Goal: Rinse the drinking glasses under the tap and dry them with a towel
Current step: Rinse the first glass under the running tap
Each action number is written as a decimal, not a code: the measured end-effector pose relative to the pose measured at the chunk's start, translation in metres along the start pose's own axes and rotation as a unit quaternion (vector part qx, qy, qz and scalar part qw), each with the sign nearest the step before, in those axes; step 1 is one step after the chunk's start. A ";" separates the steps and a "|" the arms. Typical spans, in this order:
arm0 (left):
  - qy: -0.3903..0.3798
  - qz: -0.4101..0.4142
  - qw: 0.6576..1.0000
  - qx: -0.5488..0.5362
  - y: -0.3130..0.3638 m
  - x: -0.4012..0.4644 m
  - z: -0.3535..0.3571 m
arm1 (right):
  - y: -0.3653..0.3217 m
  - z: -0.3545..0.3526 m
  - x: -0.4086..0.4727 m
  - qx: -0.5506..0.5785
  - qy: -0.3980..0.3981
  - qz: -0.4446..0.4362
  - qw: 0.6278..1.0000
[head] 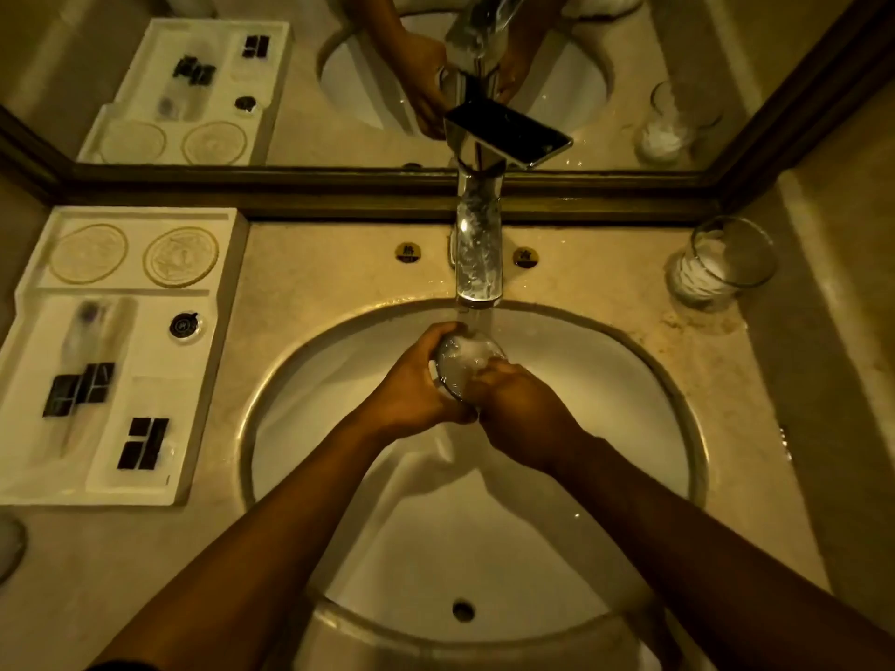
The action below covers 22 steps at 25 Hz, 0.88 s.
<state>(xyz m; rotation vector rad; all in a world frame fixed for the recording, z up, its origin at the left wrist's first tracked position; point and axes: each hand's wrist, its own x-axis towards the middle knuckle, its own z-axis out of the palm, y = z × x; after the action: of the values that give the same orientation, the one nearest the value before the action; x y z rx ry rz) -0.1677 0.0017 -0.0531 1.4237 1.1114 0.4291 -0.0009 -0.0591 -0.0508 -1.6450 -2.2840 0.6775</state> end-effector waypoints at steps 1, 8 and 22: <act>-0.020 -0.002 1.000 0.003 0.000 0.004 -0.002 | 0.002 0.000 0.005 0.011 -0.006 -0.003 1.000; -0.093 0.008 0.995 -0.016 0.011 0.025 -0.027 | -0.001 0.002 0.020 0.103 0.041 -0.003 0.994; 0.105 -0.144 0.793 -0.582 -0.006 0.035 0.033 | -0.035 0.013 0.044 0.034 0.207 0.172 0.962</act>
<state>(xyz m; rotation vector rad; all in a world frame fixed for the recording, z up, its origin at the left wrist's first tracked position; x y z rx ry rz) -0.1271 0.0111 -0.0775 0.1060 0.9060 0.8650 -0.0507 -0.0295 -0.0479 -1.9544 -1.6874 0.4193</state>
